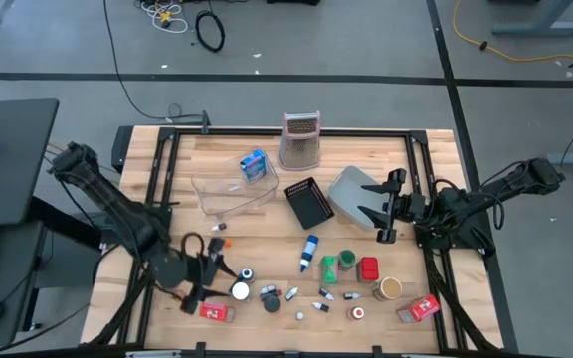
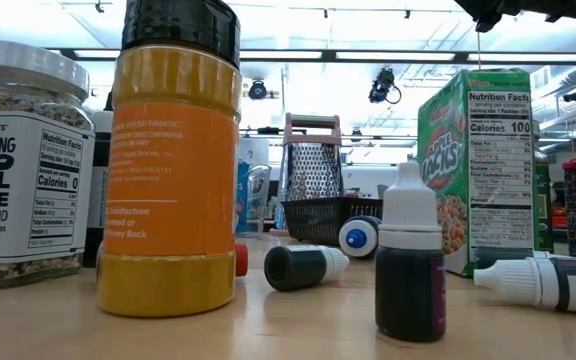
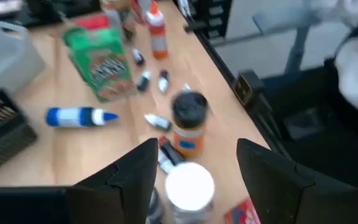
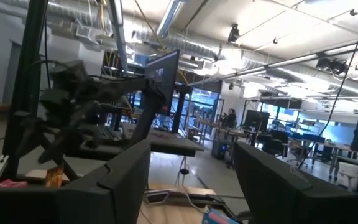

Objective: Pick & Place Kitchen Items
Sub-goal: Put the red cereal box into the transparent bin

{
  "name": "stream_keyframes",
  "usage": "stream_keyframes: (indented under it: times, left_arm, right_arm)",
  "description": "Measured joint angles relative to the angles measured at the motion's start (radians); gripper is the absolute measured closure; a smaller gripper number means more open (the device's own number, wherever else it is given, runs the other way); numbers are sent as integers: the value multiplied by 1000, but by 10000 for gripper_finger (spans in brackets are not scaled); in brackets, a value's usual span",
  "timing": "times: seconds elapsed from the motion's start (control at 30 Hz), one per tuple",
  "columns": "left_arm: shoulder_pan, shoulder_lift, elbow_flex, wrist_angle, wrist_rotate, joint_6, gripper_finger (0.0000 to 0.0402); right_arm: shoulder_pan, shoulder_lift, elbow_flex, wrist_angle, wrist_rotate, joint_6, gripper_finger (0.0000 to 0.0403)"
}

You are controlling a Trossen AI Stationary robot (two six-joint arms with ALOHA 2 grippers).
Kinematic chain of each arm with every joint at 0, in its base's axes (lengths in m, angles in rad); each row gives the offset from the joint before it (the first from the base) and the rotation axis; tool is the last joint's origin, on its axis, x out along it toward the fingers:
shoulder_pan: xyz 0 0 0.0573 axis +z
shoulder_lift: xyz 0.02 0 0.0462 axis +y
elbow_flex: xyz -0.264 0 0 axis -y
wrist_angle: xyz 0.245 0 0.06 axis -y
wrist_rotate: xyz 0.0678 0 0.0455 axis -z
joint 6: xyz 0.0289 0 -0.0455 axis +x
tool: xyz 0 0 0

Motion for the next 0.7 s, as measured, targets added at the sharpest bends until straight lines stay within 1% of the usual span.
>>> stream_keyframes:
  times: [0.13, 0.33, 0.6, 0.7]
  left_arm:
    - [-40, 47, 0, 3, -23, -22, 165]
    - [-68, 83, 0, 7, -34, -134, 159]
    - [-80, 134, 0, 8, 78, -255, 159]
    - [-94, 133, 0, 11, 68, -287, 159]
  right_arm:
    - [0, 0, 0, 0, 0, -27, 163]
    - [0, 0, 0, -2, 0, -133, 163]
    - [-2, 0, 0, -6, 9, -211, 163]
    - [-4, 0, 0, -6, 9, -227, 163]
